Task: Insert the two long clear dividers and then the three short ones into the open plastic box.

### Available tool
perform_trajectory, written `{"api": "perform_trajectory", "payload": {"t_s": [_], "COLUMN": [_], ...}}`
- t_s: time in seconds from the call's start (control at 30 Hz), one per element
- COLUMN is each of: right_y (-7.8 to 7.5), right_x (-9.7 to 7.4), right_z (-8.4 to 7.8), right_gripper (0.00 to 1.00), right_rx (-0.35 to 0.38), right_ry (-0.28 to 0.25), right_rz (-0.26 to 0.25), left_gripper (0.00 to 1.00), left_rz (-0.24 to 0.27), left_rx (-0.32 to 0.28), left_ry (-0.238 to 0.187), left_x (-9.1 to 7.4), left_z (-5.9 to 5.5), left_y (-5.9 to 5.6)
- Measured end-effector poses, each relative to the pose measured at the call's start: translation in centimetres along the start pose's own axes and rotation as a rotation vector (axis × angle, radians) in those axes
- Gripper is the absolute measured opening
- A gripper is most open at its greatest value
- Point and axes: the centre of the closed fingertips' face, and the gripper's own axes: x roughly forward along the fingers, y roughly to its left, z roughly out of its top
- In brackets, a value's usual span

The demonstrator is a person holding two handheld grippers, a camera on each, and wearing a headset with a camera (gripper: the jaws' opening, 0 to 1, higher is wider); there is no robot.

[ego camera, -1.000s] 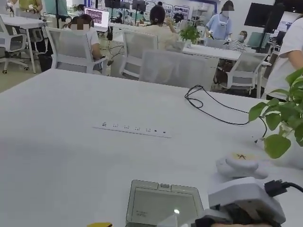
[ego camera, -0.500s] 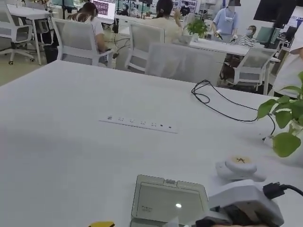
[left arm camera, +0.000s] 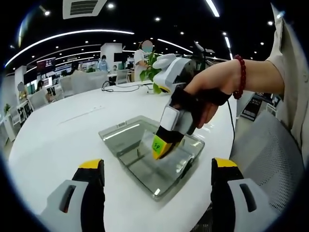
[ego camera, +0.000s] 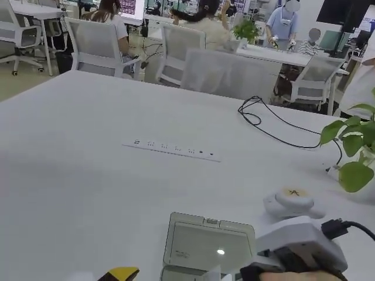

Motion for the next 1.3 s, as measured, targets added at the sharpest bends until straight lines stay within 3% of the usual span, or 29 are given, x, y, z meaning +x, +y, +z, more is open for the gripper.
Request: {"api": "perform_trajectory", "payload": {"t_s": [0.67,0.87,1.3], "right_y": [0.2,0.1,0.1], "right_x": [0.1,0.2,1.2], "right_z": [0.1,0.0,0.2], "right_gripper": [0.07,0.07,0.07], "right_rx": [-0.264,-0.284,-0.441], "right_ry": [0.094,0.111,0.087], "right_rz": [-0.141,-0.155,-0.316], "left_gripper": [0.91,0.91,0.91], "left_rz": [0.013,0.017,0.019], "left_rx": [0.001,0.002,0.000], "left_ry": [-0.001,-0.004,-0.010], "left_x": [0.0,-0.1,-0.1], "left_z": [0.1,0.2,0.2], "left_y": [0.2,0.2,0.1]}}
